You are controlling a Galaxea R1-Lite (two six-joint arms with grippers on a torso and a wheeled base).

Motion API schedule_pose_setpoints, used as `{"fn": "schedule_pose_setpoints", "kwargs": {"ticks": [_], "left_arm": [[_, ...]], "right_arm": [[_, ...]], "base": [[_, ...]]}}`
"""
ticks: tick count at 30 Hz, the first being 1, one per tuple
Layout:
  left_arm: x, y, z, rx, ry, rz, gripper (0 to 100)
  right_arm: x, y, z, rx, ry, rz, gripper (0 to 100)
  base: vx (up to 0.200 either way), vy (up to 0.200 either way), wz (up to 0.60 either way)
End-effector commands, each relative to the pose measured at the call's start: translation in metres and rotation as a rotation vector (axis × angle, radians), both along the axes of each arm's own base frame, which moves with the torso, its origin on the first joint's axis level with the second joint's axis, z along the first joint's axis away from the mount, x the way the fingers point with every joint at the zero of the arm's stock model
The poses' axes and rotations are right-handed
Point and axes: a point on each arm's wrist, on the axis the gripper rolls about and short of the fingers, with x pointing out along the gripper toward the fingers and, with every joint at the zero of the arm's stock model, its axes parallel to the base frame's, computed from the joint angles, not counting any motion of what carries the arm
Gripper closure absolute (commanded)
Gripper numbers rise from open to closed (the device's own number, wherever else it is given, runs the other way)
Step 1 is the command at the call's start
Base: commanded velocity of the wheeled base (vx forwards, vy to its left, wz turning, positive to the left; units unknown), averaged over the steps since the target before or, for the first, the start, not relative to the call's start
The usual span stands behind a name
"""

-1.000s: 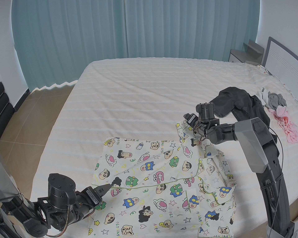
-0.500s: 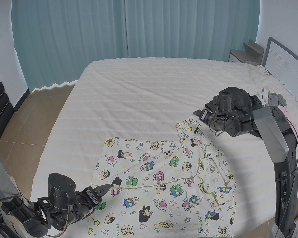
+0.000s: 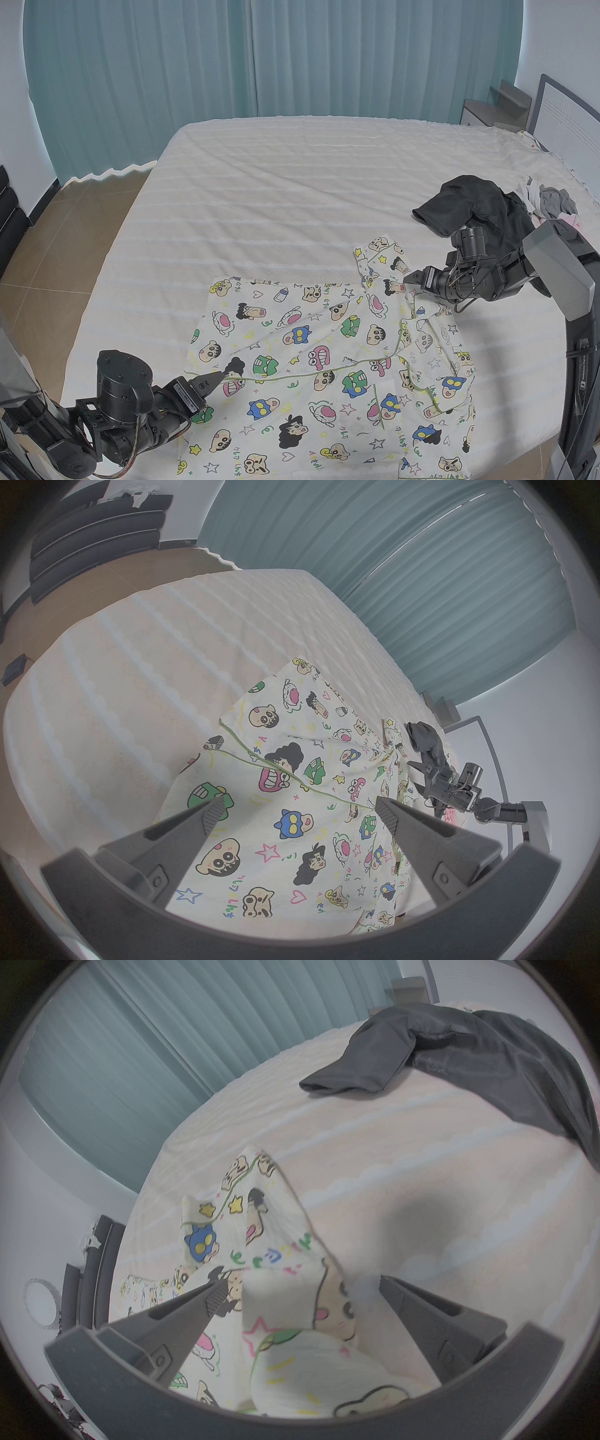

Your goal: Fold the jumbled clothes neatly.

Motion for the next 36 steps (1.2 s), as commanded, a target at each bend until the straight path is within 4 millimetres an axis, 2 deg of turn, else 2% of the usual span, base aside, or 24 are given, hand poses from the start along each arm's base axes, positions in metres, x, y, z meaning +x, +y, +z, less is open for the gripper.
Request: {"fn": "schedule_pose_setpoints", "kwargs": {"ticks": [1, 6, 7, 12, 25, 36], "left_arm": [[0.000, 0.000, -0.001, 0.004, 0.005, 0.001, 0], [0.001, 0.000, -0.001, 0.003, 0.004, 0.001, 0], [0.001, 0.000, -0.001, 0.003, 0.004, 0.001, 0], [0.000, 0.000, -0.001, 0.004, 0.005, 0.001, 0], [0.001, 0.000, -0.001, 0.003, 0.003, 0.002, 0], [0.002, -0.001, 0.000, 0.009, -0.007, 0.015, 0]], "right_arm": [[-0.002, -0.002, -0.004, 0.008, 0.015, 0.010, 0], [-0.002, 0.000, -0.004, 0.030, 0.018, 0.027, 0], [-0.001, 0.001, -0.005, 0.031, 0.019, 0.026, 100], [0.001, -0.002, -0.007, 0.033, 0.019, 0.014, 100], [-0.006, -0.038, -0.002, 0.078, -0.047, -0.090, 100], [-0.011, -0.053, -0.007, 0.066, -0.058, -0.133, 100]], "base": [[0.000, 0.000, 0.00], [0.000, 0.000, 0.00], [0.000, 0.000, 0.00], [0.000, 0.000, 0.00], [0.000, 0.000, 0.00], [0.000, 0.000, 0.00]]}}
